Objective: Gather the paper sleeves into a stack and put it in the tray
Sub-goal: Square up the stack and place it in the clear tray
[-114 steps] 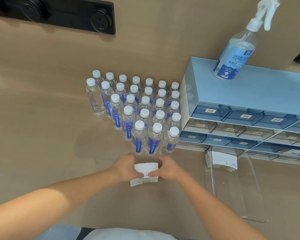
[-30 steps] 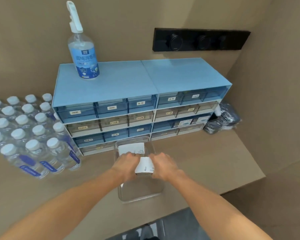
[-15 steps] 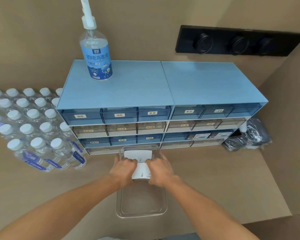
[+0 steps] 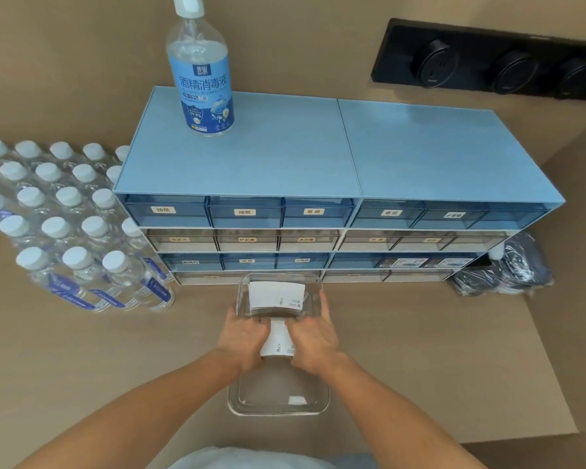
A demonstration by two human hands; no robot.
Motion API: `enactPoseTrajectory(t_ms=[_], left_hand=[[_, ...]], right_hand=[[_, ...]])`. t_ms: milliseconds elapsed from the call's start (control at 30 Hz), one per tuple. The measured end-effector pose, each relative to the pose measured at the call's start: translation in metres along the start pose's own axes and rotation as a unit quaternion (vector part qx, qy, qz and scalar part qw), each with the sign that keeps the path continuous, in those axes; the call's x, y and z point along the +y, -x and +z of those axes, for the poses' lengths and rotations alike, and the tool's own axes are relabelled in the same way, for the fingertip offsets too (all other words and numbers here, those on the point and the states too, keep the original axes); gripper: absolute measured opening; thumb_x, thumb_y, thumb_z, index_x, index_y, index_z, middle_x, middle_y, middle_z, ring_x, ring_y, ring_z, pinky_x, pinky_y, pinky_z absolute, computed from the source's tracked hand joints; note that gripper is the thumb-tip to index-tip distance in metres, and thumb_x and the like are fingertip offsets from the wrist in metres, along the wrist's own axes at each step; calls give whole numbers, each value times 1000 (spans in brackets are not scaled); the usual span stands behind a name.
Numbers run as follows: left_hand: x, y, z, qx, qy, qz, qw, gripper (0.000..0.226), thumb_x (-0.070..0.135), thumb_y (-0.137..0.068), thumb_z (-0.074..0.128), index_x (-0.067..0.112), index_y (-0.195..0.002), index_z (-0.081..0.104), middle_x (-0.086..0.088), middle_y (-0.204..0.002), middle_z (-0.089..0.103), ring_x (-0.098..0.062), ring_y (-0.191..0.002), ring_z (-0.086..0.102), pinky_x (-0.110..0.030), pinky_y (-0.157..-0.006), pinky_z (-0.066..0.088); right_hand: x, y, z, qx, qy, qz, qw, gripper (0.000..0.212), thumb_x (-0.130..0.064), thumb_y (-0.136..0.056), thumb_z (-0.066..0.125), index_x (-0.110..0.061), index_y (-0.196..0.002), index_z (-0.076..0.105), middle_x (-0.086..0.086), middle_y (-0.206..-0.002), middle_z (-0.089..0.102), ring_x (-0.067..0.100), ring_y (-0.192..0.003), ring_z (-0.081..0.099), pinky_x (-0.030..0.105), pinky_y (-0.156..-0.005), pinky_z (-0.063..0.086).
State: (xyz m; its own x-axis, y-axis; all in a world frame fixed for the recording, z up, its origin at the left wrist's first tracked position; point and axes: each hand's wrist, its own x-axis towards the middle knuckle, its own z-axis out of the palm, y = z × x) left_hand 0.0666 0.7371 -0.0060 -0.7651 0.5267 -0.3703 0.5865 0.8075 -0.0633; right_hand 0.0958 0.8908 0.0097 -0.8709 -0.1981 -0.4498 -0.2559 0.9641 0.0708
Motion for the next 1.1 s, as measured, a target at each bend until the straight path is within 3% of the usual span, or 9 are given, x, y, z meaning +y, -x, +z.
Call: enactPoseTrajectory(t_ms=[300,533,767,933,1033,1100], left_hand=[[2,-1,2,2,-16,-9,1000,33,27,-74,65,17,-104,56,-5,-98,71,-27,-96,64,-43,-93,32],[2,-2,5,8,-13,-16,1000,29,18,-75,60,16,-104,58,-6,-102,69,-30,-100,60,-41,-88,37],[2,-3,8,6,-13,-11,1000,28,19,-74,59,16,-102,58,-6,-99,68,-30,-95,59,-41,-83,34],[1,-4,11,10,-20,-4,1000,28,23,-72,63,16,-98,58,-5,-92,68,-29,-87,60,-39,-79,35],[2,-4,11,10,-21,-3,1000,28,28,-72,65,18,-96,58,-3,-88,68,-27,-84,60,-39,-79,33],[2,-5,11,12,-29,-6,999,29,31,-70,67,18,-95,58,-2,-87,68,-27,-82,61,-39,-78,34]], right_hand=[[-3,2,-3,-16,33,5,999,36,-27,-73,65,-13,-105,65,14,-110,72,41,-131,48,52,-98,-44],[-4,0,-4,-13,58,11,998,53,-22,-80,65,-8,-130,54,15,-149,46,36,-150,11,55,-101,-39],[-3,-1,0,-32,70,13,997,46,-24,-78,65,-7,-121,57,15,-124,65,37,-142,33,63,-108,-29],[-2,-5,6,-23,70,12,997,48,-27,-78,67,-7,-120,57,16,-128,62,39,-146,24,64,-108,-28],[0,-3,8,-4,54,4,999,43,-24,-77,67,-8,-116,58,11,-112,68,32,-127,52,64,-110,-24],[1,-4,8,11,43,1,999,40,-23,-77,67,-9,-114,58,7,-104,70,28,-114,61,64,-110,-25]])
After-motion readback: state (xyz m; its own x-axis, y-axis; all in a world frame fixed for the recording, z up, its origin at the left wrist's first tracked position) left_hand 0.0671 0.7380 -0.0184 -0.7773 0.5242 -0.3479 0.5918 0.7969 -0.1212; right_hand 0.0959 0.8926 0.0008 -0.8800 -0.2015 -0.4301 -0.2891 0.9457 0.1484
